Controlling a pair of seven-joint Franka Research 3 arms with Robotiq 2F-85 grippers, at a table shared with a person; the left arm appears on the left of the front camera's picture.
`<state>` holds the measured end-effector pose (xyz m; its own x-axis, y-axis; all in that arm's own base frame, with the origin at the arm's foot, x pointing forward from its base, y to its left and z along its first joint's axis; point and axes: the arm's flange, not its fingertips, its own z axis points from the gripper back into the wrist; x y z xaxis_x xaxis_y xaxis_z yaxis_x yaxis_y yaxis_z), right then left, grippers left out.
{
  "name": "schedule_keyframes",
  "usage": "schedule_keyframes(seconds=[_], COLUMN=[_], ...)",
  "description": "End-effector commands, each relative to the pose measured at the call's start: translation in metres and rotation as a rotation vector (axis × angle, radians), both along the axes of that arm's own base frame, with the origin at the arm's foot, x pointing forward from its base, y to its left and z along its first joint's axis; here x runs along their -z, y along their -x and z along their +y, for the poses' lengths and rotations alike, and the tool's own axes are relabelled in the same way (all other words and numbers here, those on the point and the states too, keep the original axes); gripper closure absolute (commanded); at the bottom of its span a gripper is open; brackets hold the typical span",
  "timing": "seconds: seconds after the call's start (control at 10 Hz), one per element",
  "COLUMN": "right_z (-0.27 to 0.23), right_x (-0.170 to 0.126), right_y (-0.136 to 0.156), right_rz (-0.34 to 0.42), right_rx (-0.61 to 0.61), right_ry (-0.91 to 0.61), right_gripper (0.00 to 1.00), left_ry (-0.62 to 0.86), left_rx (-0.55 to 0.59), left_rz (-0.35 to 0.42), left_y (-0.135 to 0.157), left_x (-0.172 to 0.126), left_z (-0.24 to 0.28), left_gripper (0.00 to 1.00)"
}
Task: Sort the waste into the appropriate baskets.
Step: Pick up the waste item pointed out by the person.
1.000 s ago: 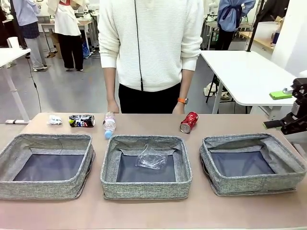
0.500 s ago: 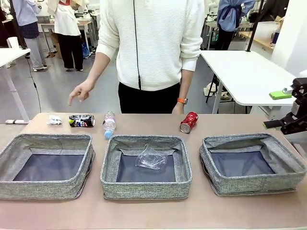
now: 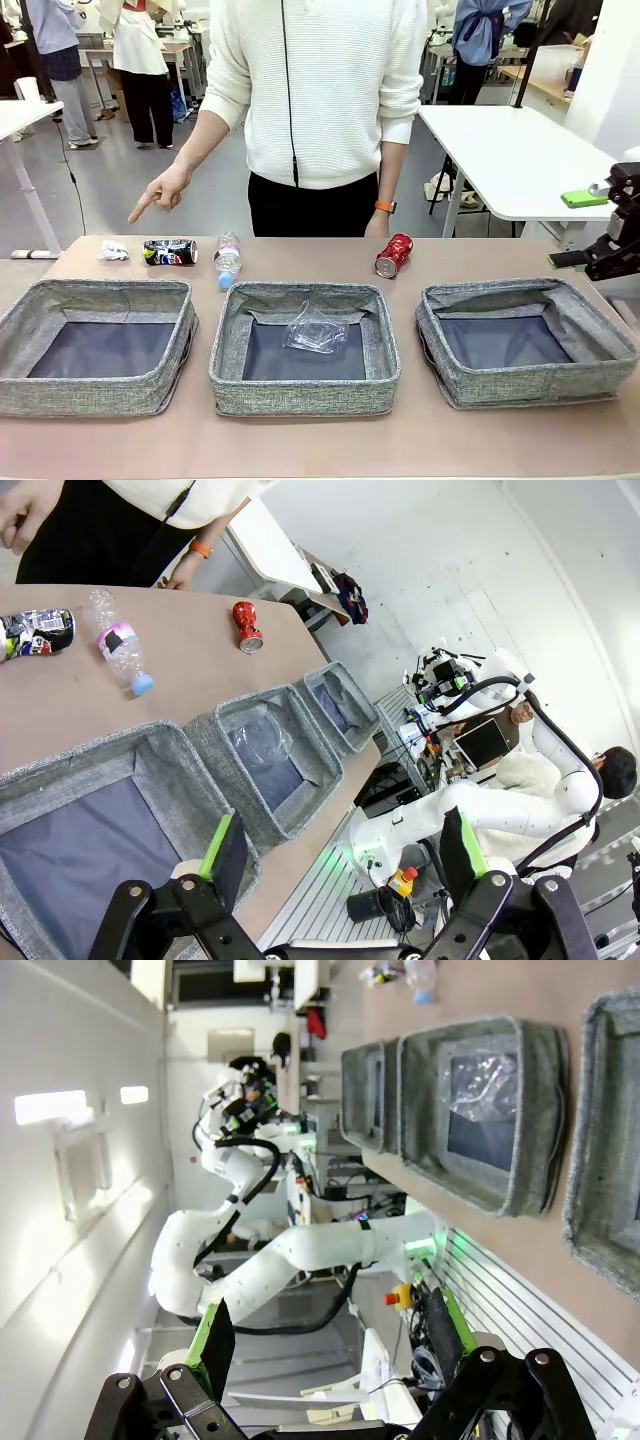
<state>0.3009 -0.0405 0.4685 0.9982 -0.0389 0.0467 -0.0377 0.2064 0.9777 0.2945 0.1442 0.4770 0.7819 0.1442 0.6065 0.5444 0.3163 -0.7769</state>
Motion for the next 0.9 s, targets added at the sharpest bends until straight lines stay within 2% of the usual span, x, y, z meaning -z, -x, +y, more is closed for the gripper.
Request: schedule_keyframes(seconds=[0.0,0.1,0.2,0.3,0.4,0.5,0.6,0.7,0.8], right_z=[0.002,0.002,0.002,0.002,0.002,0.002,0.002,0.002,0.002], right_x=[-0.005,-0.005,-0.005,-0.005,-0.005,-0.005,-0.005,-0.005,-0.005], right_y=[-0.001,-0.001,-0.001,-0.001,-0.001,-0.001,-0.001,-0.001,-0.001], right_rz=[0.016,0.016,0.016,0.016,0.016,0.016,0.016,0.016,0.016], right_rx=[0.009,0.009,0.009,0.009,0.009,0.009,0.009,0.009,0.009], right_ry=[-0.019,-0.019,-0.019,-0.019,-0.019,-0.019,-0.019,-0.019,-0.019], right_gripper=[0.0,0.0,0.0,0.0,0.0,0.0,0.0,0.0,0.0], left_ry=[0.02,0.0,-0.432,-0.716,-1.074,-1.247,-1.278,-1.12,-0.806], left_rx=[0.0,0.0,-0.277,-0.21,-0.245,-0.205,-0.103,-0.235,-0.153], left_rz=[-0.022,0.0,-0.093,-0.133,-0.117,-0.077,-0.083,-0.053,-0.176], left_y=[-0.001,0.0,-0.021,-0.045,-0.071,-0.091,-0.106,-0.11,-0.091], left_x=[-0.002,0.0,-0.004,-0.006,-0.003,0.005,0.013,0.009,-0.006], left_z=[-0.002,0.0,-0.005,-0.016,-0.025,-0.035,-0.048,-0.05,-0.044], left_gripper=[0.0,0.0,0.0,0.0,0.0,0.0,0.0,0.0,0.0])
